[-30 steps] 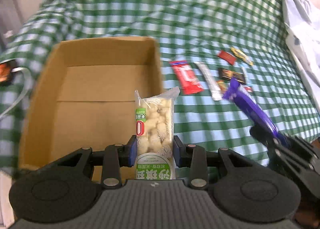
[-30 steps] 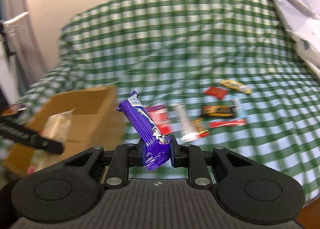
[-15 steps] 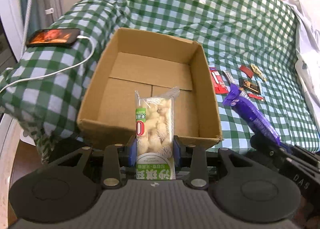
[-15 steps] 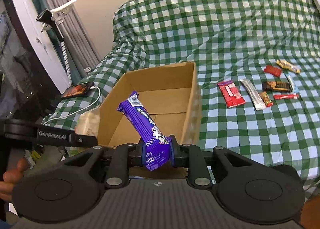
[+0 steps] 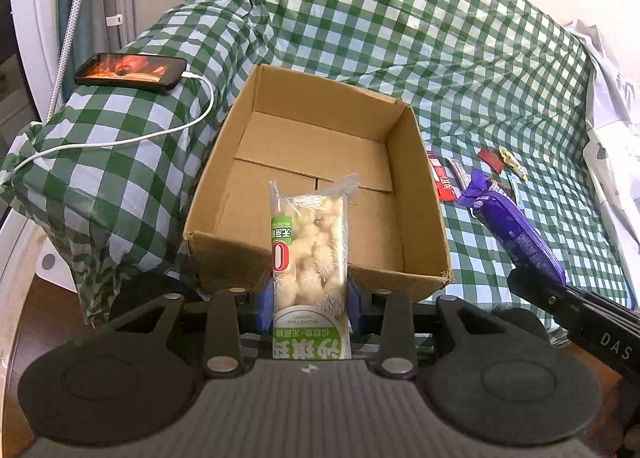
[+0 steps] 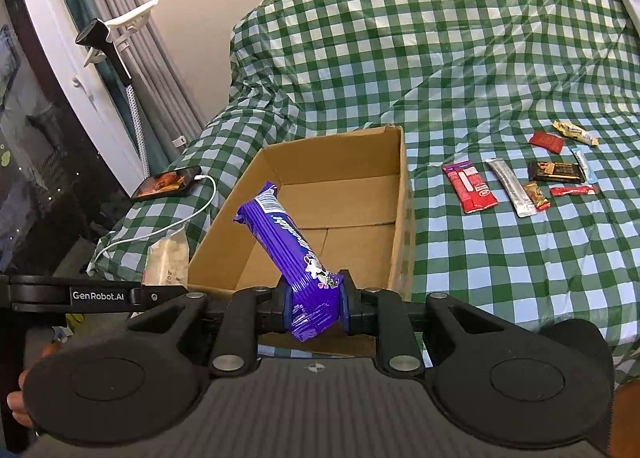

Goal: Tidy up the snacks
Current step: 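Carry the puff bag and purple bar over the box with both tools, then open both tools to drop the puff bag and purple bar into box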

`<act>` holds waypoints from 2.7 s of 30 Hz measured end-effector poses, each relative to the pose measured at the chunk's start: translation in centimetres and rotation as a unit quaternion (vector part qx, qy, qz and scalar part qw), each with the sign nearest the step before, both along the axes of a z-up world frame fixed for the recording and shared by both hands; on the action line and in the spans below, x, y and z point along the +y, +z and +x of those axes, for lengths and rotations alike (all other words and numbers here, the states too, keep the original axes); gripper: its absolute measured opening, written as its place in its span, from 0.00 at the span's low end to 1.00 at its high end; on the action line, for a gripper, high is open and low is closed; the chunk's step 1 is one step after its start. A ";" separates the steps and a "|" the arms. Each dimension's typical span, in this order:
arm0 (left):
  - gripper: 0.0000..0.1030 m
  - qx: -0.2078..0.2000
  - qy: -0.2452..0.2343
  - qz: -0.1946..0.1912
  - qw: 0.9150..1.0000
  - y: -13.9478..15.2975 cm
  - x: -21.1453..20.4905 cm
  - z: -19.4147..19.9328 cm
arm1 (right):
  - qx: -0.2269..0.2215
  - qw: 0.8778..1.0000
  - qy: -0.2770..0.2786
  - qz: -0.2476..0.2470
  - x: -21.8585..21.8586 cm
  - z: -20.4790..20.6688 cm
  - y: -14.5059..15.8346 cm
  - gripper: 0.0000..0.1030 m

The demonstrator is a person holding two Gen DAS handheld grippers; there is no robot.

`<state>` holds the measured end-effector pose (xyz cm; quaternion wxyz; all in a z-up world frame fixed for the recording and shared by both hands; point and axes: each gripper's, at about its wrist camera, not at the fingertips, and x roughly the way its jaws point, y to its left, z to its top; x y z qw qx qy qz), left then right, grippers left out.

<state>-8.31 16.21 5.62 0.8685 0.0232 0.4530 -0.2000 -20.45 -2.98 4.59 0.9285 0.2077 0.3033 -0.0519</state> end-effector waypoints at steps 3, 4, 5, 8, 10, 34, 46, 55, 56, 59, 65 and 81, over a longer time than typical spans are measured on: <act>0.39 0.000 0.003 -0.001 1.000 -0.1 0.2 0.1 | 0.000 1.000 0.002 -0.006 0.3 0.1 0.1 0.22; 0.39 0.001 0.004 -0.001 1.000 -0.1 0.2 0.3 | 0.001 1.000 0.003 -0.008 0.3 0.1 0.1 0.22; 0.39 0.002 0.004 -0.001 1.000 -0.1 0.2 0.4 | 0.001 1.000 0.004 -0.011 0.4 0.2 0.1 0.22; 0.39 0.001 0.003 0.001 1.000 -0.3 0.2 0.7 | 0.002 1.000 0.006 -0.019 0.4 0.3 0.0 0.22; 0.39 0.001 0.002 0.002 1.000 -0.3 0.1 1.1 | 0.003 1.000 0.007 -0.022 0.4 0.5 0.0 0.22; 0.39 0.024 -0.007 -0.007 1.000 -1.8 -3.4 7.7 | 0.040 0.998 0.018 -0.046 0.0 7.1 -1.6 0.22; 0.39 0.044 -0.001 0.011 0.999 -4.4 -5.0 12.3 | 0.057 0.998 0.023 -0.033 -1.1 11.4 -3.8 0.22; 0.39 0.052 -0.005 0.028 0.998 -6.4 -6.3 15.0 | 0.073 0.997 0.027 -0.021 -1.7 14.5 -5.8 0.22; 0.39 0.052 -0.005 0.030 0.998 -6.6 -6.4 15.2 | 0.075 0.997 0.028 -0.022 -1.7 14.8 -6.0 0.22; 0.39 0.052 -0.006 0.037 0.998 -7.1 -6.7 15.9 | 0.081 0.996 0.027 -0.022 -1.9 15.6 -6.7 0.22; 0.39 0.059 -0.005 0.042 0.997 -8.2 -7.3 17.1 | 0.091 0.995 0.026 -0.016 -2.4 16.8 -7.9 0.22; 0.39 0.056 0.000 0.063 0.996 -9.2 -8.1 18.4 | 0.097 0.995 0.025 -0.015 -2.3 18.7 -8.8 0.22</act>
